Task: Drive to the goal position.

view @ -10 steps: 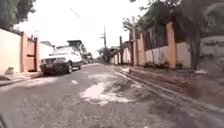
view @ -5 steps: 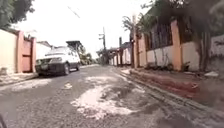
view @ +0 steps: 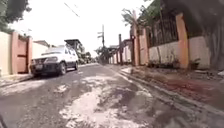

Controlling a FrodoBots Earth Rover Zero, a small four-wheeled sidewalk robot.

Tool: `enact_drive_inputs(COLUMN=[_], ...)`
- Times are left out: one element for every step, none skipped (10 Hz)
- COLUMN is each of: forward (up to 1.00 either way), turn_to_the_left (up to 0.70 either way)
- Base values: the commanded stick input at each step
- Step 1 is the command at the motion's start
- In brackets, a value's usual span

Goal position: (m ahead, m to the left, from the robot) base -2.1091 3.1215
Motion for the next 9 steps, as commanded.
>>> enact_drive_inputs(forward=[0.7, 0.7, 0.7, 0.7, 0.7, 0.7, 0.7, 0.7, 0.7], turn_to_the_left=[0.0, 0.0, 0.0, 0.01, 0.08, 0.17, 0.27, 0.28, 0.0])
